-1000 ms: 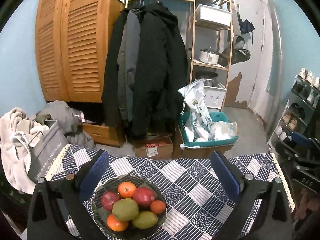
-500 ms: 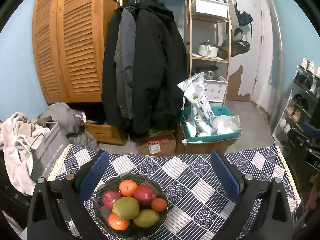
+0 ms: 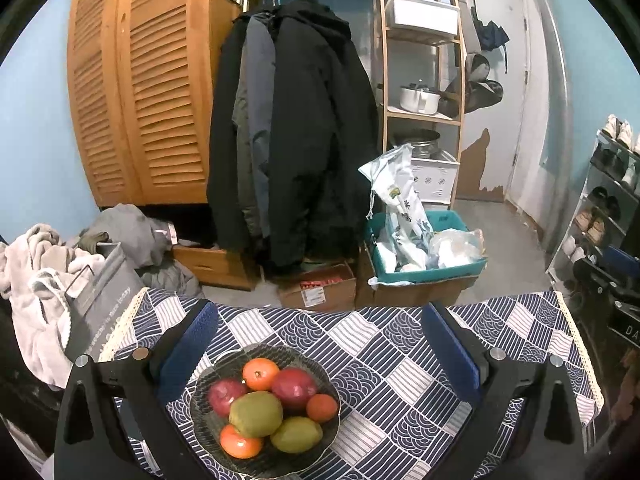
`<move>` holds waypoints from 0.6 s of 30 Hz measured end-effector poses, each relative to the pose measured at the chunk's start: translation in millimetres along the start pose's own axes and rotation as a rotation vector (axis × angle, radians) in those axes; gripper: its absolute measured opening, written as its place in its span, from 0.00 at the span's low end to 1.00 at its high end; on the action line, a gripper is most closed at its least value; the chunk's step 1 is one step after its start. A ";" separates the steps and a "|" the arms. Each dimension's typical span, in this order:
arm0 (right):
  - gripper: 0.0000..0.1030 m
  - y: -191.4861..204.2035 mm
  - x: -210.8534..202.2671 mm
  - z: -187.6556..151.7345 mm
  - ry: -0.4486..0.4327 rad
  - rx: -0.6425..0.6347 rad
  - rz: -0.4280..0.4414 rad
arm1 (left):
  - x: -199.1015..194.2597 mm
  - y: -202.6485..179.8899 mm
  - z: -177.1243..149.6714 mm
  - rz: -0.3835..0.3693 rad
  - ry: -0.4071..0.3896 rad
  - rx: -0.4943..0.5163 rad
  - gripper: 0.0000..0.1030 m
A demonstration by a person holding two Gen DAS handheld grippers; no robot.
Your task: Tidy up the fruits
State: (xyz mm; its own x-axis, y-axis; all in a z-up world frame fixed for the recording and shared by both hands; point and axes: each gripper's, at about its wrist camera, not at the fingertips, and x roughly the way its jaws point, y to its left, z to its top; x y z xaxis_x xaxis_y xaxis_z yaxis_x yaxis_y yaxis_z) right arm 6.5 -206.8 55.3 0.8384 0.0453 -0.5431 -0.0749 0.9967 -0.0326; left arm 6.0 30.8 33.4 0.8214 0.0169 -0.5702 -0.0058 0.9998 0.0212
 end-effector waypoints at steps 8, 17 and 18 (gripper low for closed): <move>0.78 5.4 1.0 0.0 0.002 -0.013 0.003 | 0.4 3.4 0.1 0.009 0.007 -0.002 0.99; 0.78 7.8 0.8 -0.5 0.004 -0.017 0.005 | 1.2 4.7 0.3 0.009 0.010 -0.003 0.99; 0.78 8.8 1.1 -0.9 0.003 -0.018 0.006 | 1.2 5.1 0.3 0.011 0.010 -0.002 0.99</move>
State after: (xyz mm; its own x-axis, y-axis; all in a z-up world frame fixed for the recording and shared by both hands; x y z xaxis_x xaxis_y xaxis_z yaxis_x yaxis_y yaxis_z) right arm 6.3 -198.1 53.7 0.8361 0.0508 -0.5462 -0.0895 0.9950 -0.0445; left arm 7.1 35.8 33.1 0.8157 0.0283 -0.5777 -0.0161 0.9995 0.0261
